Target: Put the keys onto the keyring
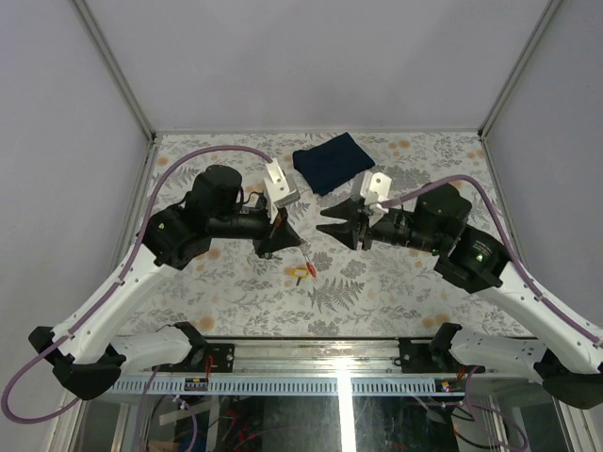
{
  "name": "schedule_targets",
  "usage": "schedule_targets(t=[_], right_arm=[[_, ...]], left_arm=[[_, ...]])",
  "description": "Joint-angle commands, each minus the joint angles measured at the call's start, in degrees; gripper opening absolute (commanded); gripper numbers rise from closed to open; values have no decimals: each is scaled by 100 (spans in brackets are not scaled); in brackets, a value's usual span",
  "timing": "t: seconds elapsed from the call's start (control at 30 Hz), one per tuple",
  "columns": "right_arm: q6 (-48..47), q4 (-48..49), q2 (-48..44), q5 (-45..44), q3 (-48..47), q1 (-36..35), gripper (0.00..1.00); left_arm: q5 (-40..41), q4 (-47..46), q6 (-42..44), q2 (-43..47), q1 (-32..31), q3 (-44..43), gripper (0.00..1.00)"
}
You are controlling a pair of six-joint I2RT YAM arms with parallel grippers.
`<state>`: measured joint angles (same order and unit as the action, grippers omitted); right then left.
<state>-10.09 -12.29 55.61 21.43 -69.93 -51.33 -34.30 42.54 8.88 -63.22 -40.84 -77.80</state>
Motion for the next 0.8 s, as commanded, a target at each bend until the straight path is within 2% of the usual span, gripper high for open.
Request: schedule_targets(t=[0.0,0.13,0.23,0.4,0.53,0.67,0.77], right_arm=[[-144,-124,504,-178,-592,-12,38],[182,-184,931,634,-892,428,38],[759,361,995,1606,-666,981,40],[1108,924,866,2211,-127,1230,41],[1035,1026,478,1979,237,1253,41],[1232,1803,-284,1744,1136,1253,41],[1296,1809,-739,1320,1594,1251,42]], left_arm=[[403,383,164,26,-11,-251,0],[553,453,74,202,-12,-190,0],[524,577,-3,233,-11,-168,0],[571,664,3,252,-12,-125,0],[592,691,115,188,-12,-202,0],[500,677,323,93,-13,-269,0],[736,535,425,23,-50,-339,0]])
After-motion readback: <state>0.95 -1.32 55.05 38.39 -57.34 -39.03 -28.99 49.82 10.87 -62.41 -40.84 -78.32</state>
